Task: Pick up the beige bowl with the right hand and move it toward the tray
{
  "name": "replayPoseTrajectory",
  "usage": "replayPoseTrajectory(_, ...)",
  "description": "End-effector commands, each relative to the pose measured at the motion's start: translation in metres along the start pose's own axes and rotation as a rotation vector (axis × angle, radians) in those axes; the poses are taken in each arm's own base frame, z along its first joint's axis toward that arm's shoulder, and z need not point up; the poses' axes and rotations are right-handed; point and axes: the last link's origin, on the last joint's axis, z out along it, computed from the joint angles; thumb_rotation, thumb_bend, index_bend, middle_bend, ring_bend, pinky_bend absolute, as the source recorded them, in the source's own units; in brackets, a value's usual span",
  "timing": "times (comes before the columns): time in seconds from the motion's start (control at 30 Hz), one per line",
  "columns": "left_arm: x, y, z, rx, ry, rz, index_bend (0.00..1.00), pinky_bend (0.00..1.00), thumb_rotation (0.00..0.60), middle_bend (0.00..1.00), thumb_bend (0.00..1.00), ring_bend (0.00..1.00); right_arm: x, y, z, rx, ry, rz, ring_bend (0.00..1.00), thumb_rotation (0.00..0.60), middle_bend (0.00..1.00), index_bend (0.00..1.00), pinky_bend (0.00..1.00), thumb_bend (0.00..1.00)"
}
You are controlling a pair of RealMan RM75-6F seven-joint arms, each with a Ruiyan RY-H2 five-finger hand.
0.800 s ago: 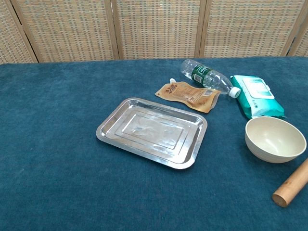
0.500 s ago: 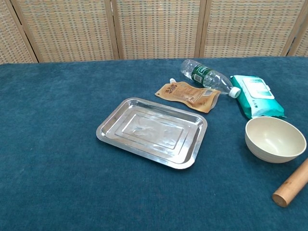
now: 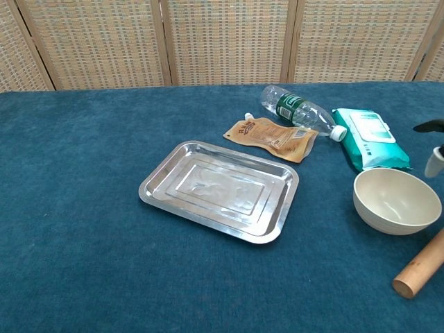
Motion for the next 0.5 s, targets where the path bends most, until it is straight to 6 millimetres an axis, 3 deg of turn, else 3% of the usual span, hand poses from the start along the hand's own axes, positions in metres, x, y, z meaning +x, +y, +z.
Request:
replayPoseTrajectory(0.03,-0.002,0.000,0.002,0.005,-0.005,0.003,0.00,0.00,0.600,0.00,0.00,0.00,-0.007,-0.004,0.012,0.003,-0.027,-0.008,0.00,0.600,0.00,0.40,0.00,0.20)
replayPoseTrajectory(0.5,-0.004,0.000,0.004,0.016,-0.012,0.003,0.00,0.00,0.600,0.00,0.00,0.00,-0.029,-0.009,0.029,-0.009,-0.098,-0.018,0.00,0.600,0.00,0.47,0.00,0.31)
